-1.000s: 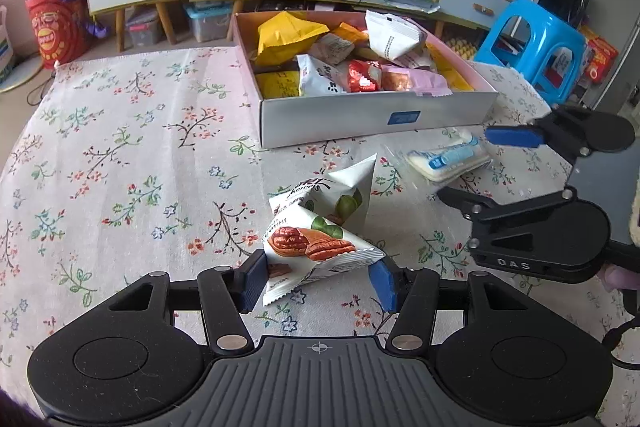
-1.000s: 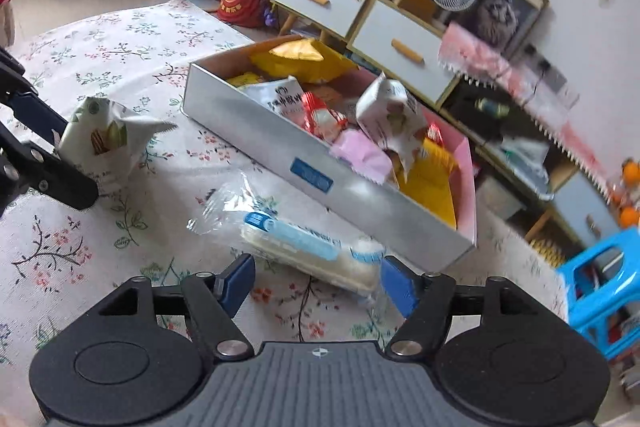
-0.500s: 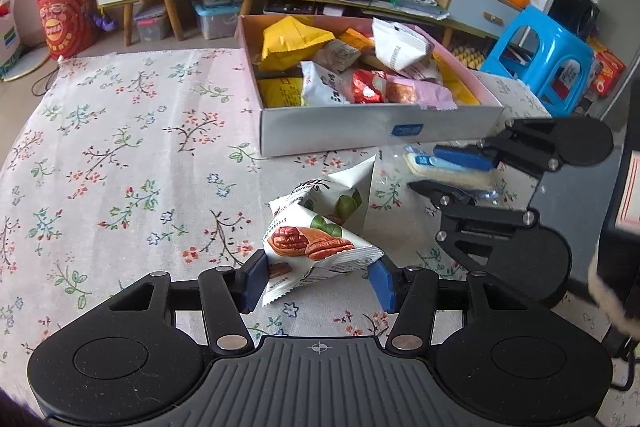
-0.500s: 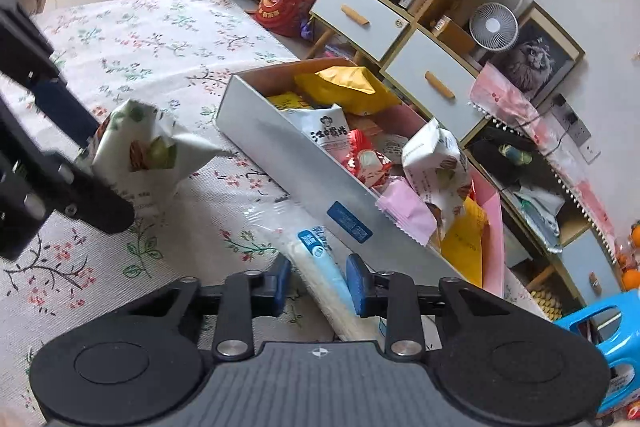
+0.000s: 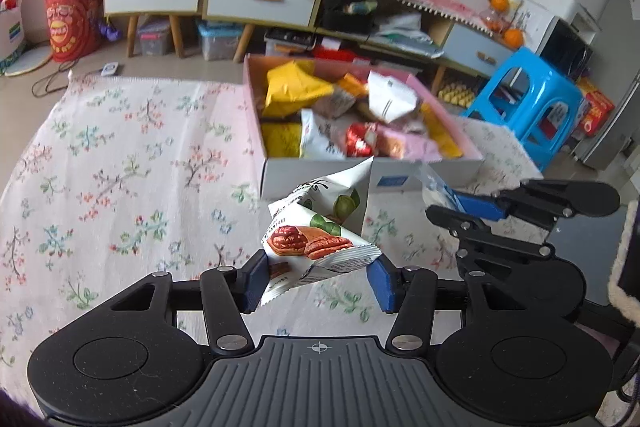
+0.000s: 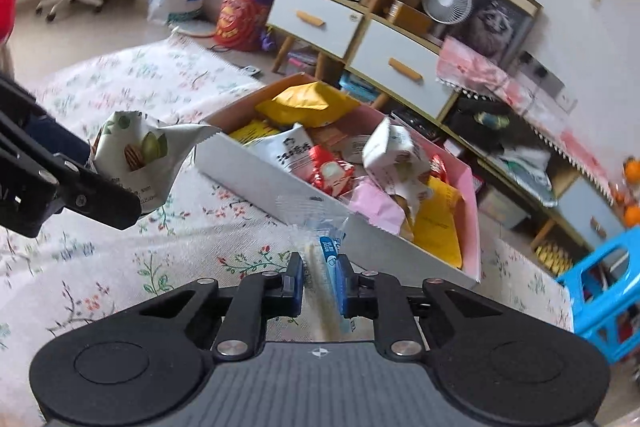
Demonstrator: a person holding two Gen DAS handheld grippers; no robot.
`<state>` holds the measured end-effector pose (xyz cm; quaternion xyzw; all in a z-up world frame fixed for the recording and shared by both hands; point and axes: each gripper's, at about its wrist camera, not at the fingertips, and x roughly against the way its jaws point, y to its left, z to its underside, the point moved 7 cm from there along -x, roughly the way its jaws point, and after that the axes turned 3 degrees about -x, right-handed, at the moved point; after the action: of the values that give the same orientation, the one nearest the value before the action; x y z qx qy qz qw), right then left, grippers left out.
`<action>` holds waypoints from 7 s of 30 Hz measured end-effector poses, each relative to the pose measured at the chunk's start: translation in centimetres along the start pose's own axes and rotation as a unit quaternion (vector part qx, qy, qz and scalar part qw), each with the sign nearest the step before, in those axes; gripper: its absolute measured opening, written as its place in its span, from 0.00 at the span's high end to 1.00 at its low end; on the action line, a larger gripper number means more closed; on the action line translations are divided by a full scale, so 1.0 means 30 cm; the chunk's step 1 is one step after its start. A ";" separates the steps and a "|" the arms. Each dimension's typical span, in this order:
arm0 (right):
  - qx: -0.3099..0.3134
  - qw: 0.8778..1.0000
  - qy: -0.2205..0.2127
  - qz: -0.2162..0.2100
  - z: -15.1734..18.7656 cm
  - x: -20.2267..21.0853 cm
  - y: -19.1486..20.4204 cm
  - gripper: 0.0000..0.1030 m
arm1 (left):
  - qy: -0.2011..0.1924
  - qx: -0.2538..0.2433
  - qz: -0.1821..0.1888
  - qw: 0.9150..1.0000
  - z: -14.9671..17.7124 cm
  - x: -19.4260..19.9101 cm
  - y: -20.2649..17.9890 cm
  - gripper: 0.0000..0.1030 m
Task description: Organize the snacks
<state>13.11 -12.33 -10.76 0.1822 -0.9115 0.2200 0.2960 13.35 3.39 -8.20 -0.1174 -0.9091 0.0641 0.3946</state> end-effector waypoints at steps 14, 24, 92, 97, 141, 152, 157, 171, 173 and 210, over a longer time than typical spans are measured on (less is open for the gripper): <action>-0.187 0.977 -0.018 -0.097 -0.139 0.083 -0.124 0.98 | -0.050 -0.001 0.007 0.999 -0.207 -0.036 -0.012 0.51; -0.301 0.945 -0.042 -0.123 -0.349 -0.028 -0.245 0.97 | -0.066 0.002 0.016 0.998 -0.256 -0.145 0.033 0.51; -0.294 0.956 0.009 -0.009 -0.068 0.080 -0.312 0.17 | -0.013 0.006 -0.078 0.997 -0.078 -0.001 0.001 0.06; -0.265 0.964 0.012 0.000 -0.055 0.108 -0.254 0.15 | -0.002 0.005 -0.089 0.996 -0.064 0.020 -0.003 0.06; -0.250 0.964 0.077 0.039 0.076 0.142 -0.122 0.12 | 0.075 0.018 -0.165 0.983 0.072 0.064 0.020 0.01; -0.247 0.965 0.068 0.053 0.065 0.162 -0.109 0.12 | 0.069 0.014 -0.183 0.981 0.056 0.059 0.006 0.01; -0.262 0.961 0.072 0.049 0.072 0.161 -0.112 0.12 | 0.067 0.020 -0.186 0.980 0.057 0.064 0.011 0.01; -0.259 0.960 0.085 0.069 0.105 0.136 -0.141 0.12 | 0.071 0.028 -0.185 0.980 0.058 0.080 0.021 0.01; -0.260 0.960 0.085 0.064 0.108 0.138 -0.142 0.12 | 0.069 0.028 -0.184 0.980 0.056 0.084 0.016 0.01; -0.287 0.954 0.081 0.034 0.150 0.193 -0.172 0.11 | 0.083 0.003 -0.170 0.982 0.135 0.090 -0.039 0.01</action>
<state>9.03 -20.12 -8.93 0.0399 -0.9150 -0.0271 0.4006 8.42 2.87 -8.82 0.0353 -0.8797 -0.0110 0.4740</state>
